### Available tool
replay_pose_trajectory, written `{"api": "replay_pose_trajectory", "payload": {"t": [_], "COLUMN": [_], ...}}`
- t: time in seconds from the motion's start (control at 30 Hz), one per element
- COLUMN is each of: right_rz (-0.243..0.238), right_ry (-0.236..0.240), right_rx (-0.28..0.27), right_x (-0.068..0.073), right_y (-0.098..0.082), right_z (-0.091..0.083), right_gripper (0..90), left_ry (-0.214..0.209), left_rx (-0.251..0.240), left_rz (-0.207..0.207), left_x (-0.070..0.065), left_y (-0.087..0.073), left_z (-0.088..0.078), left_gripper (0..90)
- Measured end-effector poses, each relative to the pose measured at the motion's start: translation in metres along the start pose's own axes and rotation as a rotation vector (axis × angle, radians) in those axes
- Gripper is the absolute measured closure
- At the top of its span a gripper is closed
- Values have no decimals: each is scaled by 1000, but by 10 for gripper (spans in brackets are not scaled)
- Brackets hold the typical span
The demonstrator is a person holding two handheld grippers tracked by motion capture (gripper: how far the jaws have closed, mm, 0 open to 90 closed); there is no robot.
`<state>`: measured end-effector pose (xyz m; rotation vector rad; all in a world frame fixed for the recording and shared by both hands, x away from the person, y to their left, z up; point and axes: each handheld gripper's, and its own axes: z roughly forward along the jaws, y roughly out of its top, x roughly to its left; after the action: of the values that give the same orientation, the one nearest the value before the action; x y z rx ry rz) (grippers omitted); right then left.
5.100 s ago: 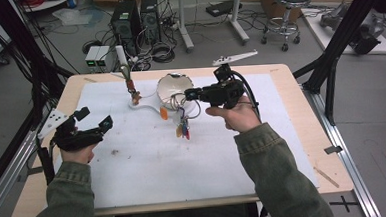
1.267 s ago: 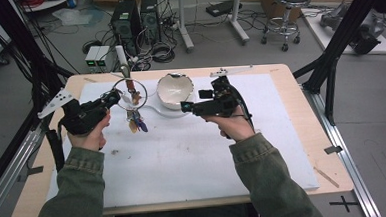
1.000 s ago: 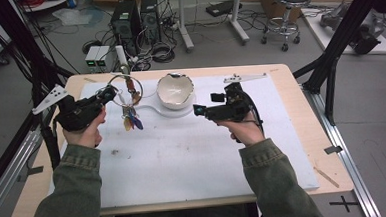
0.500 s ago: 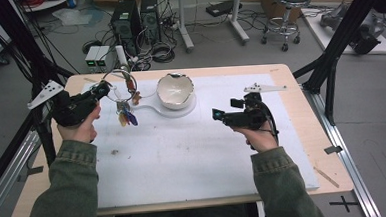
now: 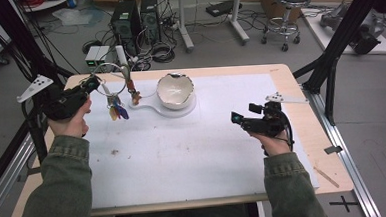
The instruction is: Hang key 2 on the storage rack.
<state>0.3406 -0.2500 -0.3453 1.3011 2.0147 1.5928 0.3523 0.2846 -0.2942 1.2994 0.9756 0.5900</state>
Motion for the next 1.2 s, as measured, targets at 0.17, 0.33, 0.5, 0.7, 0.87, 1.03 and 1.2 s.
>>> {"api": "replay_pose_trajectory", "payload": {"t": [0.17, 0.33, 0.5, 0.7, 0.87, 1.03, 1.2], "right_rz": [17, 18, 22, 35, 33, 17, -14], "right_ry": [-20, -31, -53, -71, -75, -86, -108], "right_rx": [-8, -15, -30, -34, -46, -67, -85], "right_x": [-11, -18, -26, -33, -38, -43, -44], "right_y": [-8, -15, -21, -30, -37, -45, -50], "right_z": [-6, -10, -16, -21, -23, -26, -28], "right_gripper": [89, 89, 89, 89, 89, 89, 89], "left_ry": [21, 52, 76, 106, 122, 147, 169], "left_rx": [0, 6, 8, 24, 31, 43, 44], "left_rz": [-1, -5, -12, -17, -37, -35, -25], "left_x": [5, 12, 19, 27, 34, 41, 44], "left_y": [4, 7, 7, 5, 3, 4, 11], "left_z": [0, 0, 0, 4, 8, 11, 12], "left_gripper": [862, 862, 862, 862, 862, 862, 862]}}
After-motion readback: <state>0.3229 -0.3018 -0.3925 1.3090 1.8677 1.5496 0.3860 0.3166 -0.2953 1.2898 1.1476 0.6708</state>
